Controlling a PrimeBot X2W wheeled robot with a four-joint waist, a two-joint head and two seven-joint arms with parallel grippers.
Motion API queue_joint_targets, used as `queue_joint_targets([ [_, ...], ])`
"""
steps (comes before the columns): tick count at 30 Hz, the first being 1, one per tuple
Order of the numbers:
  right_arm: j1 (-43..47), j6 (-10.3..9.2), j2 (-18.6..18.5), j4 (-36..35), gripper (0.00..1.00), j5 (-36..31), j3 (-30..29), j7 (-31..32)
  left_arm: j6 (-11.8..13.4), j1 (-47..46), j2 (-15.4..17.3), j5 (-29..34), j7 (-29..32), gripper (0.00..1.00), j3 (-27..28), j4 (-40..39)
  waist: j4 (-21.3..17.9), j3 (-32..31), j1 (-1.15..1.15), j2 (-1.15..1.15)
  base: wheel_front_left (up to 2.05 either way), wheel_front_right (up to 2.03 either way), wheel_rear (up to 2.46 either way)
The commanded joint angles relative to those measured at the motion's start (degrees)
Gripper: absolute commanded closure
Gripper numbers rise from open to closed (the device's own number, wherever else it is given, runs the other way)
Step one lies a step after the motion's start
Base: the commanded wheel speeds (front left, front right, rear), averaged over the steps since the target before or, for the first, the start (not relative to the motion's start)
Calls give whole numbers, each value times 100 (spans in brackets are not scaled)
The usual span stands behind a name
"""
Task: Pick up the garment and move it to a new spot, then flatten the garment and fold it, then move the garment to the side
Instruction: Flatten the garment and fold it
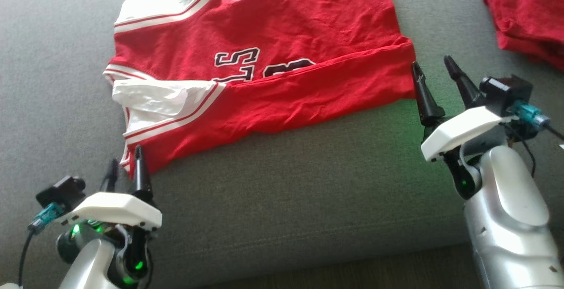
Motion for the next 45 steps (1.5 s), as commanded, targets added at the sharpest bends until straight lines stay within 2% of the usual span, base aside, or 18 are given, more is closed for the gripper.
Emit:
queue_joint_targets([
  [1,10,-2,84,-223,0,65,131,6,114,-7,160,108,-35,0,213,-88,-40,-26,1,0,0,0,0],
  [4,39,-2,89,-253,0,107,139,6,208,83,155,137,51,0,148,12,-67,-55,1,0,0,0,0],
  [7,63,-2,91,-241,0,197,178,-13,194,101,147,142,142,0,67,140,-59,-105,1,0,0,0,0],
  [15,71,-2,92,-125,0,273,247,-38,-31,-76,56,70,236,0,-59,669,-34,-231,1,0,0,0,0],
  [16,74,-2,92,-119,0,269,250,-35,-90,-109,47,71,237,42,-89,742,-30,-246,1,0,0,0,0],
  [17,80,-2,92,-111,0,263,250,-31,-159,-140,26,58,233,67,-112,809,-22,-264,1,0,0,0,0],
  [18,80,-2,92,-111,0,263,250,-31,-159,-140,26,58,233,67,-112,809,-22,-264,1,0,0,0,0],
  [19,87,-2,92,-100,0,258,255,-19,-224,-175,12,70,216,90,-143,867,-12,-282,1,0,0,0,0],
  [20,96,-2,92,-78,0,247,265,12,-316,-211,-2,89,206,100,-196,915,-1,-299,1,0,0,0,0],
  [24,90,-2,92,141,0,315,260,202,-582,-309,-76,127,124,100,-304,1049,55,-366,1,0,0,0,0],
  [27,21,-2,92,439,0,349,173,386,-661,-317,-83,190,39,100,-304,1054,95,-397,1,0,0,0,0],
  [34,-414,-2,93,1460,0,189,-185,640,-615,-242,-7,430,-77,100,-141,817,233,-392,1,0,0,0,0],
  [39,-857,-2,93,2151,0,-220,-727,530,-587,-269,-1,554,-92,100,-79,695,358,-329,1,0,0,0,0],
  [43,-1146,-2,93,2678,0,-400,-933,499,-590,-315,-24,626,-97,100,-61,658,417,-275,1,0,0,0,0],
  [45,-1253,-2,93,2925,23,-448,-958,485,-597,-336,-39,647,-98,100,-48,647,436,-251,1,0,0,0,0],
])
